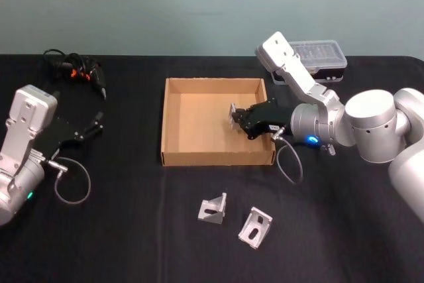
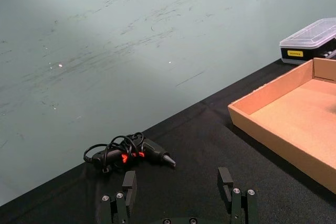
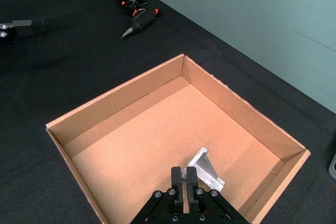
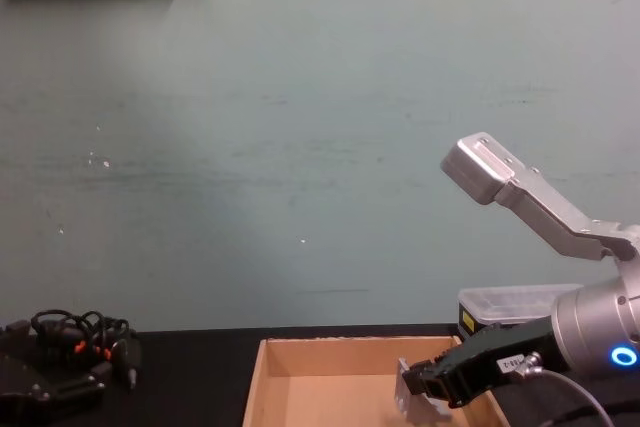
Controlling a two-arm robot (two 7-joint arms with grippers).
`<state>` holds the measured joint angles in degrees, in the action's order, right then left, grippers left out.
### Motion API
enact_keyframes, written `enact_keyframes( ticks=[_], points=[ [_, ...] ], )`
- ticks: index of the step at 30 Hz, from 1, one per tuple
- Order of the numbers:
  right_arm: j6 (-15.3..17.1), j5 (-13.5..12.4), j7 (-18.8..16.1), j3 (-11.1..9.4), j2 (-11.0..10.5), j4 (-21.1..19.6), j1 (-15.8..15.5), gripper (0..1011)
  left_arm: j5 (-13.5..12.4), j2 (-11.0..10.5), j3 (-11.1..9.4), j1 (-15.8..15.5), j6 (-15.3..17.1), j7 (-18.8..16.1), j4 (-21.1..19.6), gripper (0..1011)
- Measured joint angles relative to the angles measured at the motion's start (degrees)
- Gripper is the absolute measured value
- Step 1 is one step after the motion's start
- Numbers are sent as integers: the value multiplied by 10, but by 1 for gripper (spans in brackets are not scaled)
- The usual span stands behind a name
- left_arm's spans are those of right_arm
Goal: Use one hand to pick up the angle iron from the table and place it into the box.
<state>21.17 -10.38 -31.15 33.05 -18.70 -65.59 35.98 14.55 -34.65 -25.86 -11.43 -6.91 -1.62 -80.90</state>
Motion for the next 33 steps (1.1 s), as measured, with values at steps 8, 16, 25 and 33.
enact_keyframes(
  ticks=[8, 16, 25, 33],
  points=[
    [0, 0, 0, 0, 0, 0, 0, 209, 0, 0, 0, 0, 0, 0, 0, 1011],
    [0, 0, 1, 0, 0, 0, 0, 466, 0, 0, 0, 0, 0, 0, 0, 1011],
    [0, 0, 1, 0, 0, 0, 0, 726, 0, 0, 0, 0, 0, 0, 0, 1011],
    [-1, -3, 2, -7, -12, -50, -16, 970, 0, 0, 0, 0, 0, 0, 0, 1011]
  ],
)
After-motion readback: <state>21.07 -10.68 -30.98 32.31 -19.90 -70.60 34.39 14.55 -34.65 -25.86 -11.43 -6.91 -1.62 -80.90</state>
